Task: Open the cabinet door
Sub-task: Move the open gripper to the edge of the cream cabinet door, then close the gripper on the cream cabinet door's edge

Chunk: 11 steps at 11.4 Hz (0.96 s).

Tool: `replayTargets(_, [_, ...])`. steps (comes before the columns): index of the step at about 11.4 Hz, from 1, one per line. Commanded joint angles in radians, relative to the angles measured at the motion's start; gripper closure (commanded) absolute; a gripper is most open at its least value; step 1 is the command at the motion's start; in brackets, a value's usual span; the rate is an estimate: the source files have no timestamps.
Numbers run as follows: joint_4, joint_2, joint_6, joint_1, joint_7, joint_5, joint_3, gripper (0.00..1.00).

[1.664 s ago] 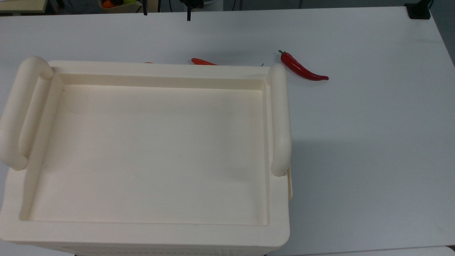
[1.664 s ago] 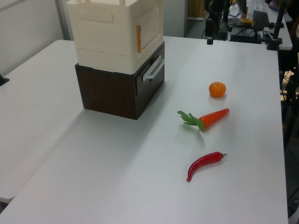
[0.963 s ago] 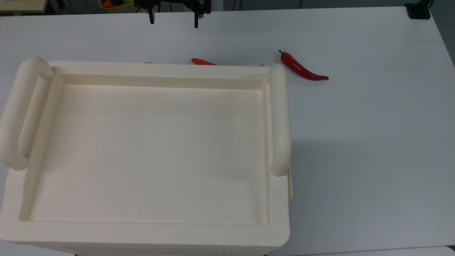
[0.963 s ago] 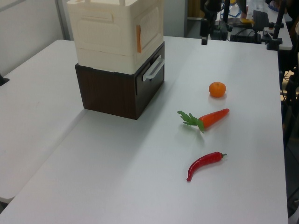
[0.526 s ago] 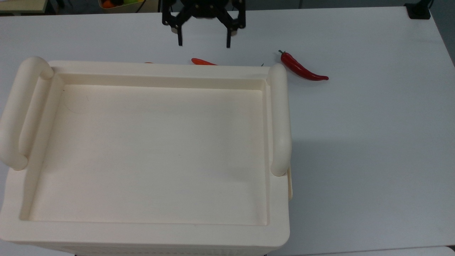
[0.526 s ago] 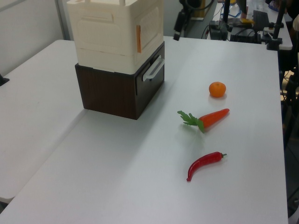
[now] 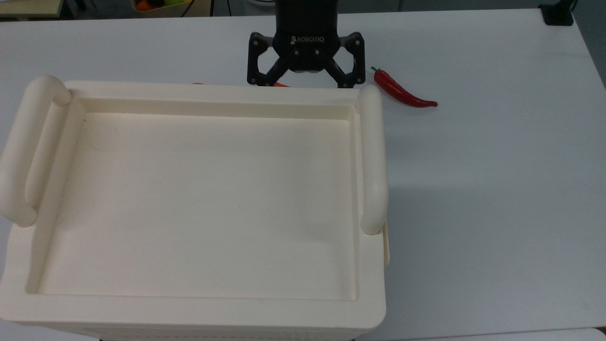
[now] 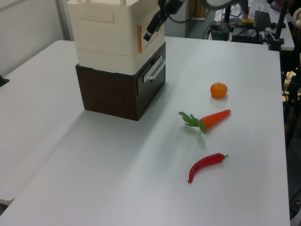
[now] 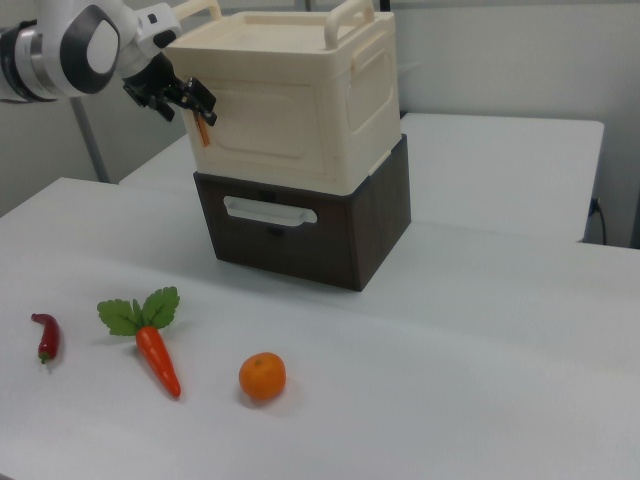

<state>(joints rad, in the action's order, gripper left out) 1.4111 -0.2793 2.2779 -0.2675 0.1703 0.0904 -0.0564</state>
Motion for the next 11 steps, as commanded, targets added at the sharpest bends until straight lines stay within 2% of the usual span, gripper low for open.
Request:
replayTargets(1, [-0.031, -0.046, 0.074, -0.024, 0.023, 0.057, -0.011, 0.08])
replayTargets(3, [-0.026, -0.049, 0.083, -0.033, 0.023, 0.098, -0.011, 0.25])
replayTargets(4, [-0.026, -0.046, 0.08, -0.033, 0.023, 0.104, -0.013, 0.37])
replayTargets(8, [-0.02, -0.029, 0.068, -0.029, 0.025, 0.098, -0.011, 0.77])
replayTargets(9, [-0.017, -0.023, 0.066, -0.029, 0.025, 0.095, -0.011, 0.82])
replayTargets(11, [-0.008, -0.021, 0.066, -0.027, 0.028, 0.092, -0.011, 0.82])
